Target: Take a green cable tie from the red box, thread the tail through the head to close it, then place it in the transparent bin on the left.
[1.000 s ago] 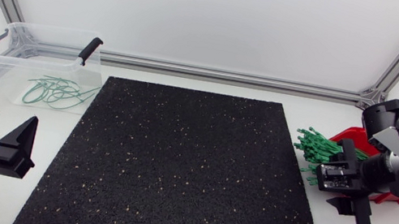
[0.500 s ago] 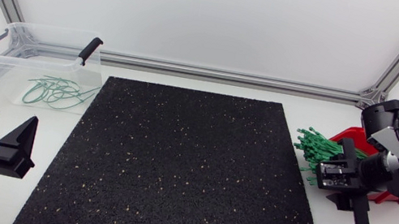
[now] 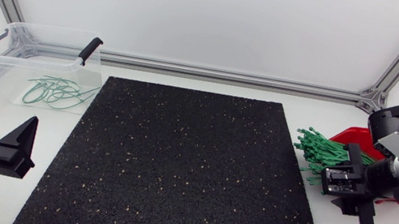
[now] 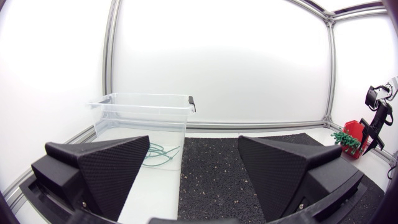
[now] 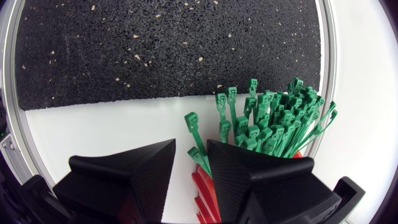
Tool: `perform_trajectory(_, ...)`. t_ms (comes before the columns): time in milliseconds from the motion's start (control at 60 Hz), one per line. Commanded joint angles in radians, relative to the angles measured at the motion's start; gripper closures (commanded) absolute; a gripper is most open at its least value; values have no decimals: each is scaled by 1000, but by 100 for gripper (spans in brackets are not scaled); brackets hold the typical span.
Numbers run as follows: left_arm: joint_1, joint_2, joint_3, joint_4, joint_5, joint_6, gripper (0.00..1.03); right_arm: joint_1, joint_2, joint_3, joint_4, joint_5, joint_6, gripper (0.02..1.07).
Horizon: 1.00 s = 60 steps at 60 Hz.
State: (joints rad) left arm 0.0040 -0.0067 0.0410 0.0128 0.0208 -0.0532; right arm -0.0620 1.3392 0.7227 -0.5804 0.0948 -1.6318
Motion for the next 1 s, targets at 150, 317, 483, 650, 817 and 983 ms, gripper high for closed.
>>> perform_trajectory(150, -7, -6, -39, -14, 4, -17, 4, 1, -46, -58, -24, 3, -30, 68)
perform_trajectory(317, -9, -6, -39, -16, 4, -19, 4, 10, -44, -68, -21, 3, -23, 71)
perform_trajectory(483, -12, -6, -39, -17, 4, -17, 4, 24, -46, -72, -15, 3, -17, 75)
perform_trajectory(650, -15, -6, -39, -17, 4, -17, 4, 30, -43, -69, -10, 3, -17, 77)
perform_trajectory(817, -16, -6, -39, -17, 4, -17, 4, 54, -26, -62, 16, 3, -3, 80)
perform_trajectory(983, -18, -6, -39, -17, 4, -17, 4, 102, 5, -55, 44, 5, 35, 84)
